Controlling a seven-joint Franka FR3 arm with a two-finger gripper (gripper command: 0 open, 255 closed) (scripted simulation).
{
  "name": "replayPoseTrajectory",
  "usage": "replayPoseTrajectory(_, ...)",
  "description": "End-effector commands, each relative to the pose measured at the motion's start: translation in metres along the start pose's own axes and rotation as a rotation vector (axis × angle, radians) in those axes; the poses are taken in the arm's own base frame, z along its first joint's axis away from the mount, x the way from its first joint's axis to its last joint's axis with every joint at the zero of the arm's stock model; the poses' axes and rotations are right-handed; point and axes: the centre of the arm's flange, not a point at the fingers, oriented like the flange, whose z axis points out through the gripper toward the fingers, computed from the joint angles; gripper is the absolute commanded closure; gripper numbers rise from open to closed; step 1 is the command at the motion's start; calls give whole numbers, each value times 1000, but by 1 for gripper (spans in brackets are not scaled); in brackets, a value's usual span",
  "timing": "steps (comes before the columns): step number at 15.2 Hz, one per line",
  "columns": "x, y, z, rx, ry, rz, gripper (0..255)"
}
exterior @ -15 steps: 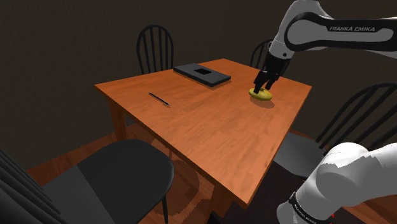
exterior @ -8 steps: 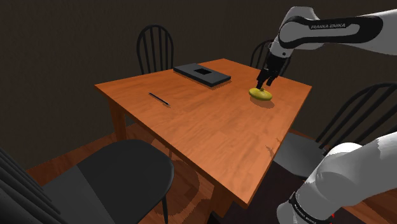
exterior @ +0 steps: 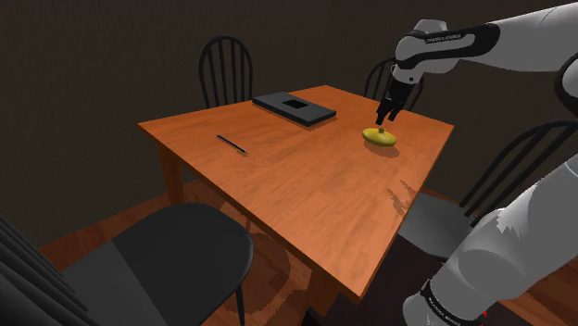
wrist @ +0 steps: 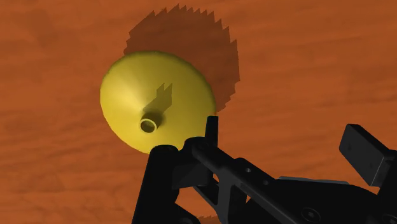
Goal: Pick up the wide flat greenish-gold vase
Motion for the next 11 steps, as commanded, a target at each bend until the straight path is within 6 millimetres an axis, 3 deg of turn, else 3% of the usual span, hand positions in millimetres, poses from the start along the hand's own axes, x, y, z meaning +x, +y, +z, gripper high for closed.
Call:
replayPoseTrajectory(1, 12, 23, 7, 1, -3, -7, 0)
replayPoseTrajectory(9, 58, 117, 32, 8, -15, -27, 0)
replayPoseTrajectory(11, 60, 123, 39, 9, -16, -29, 0)
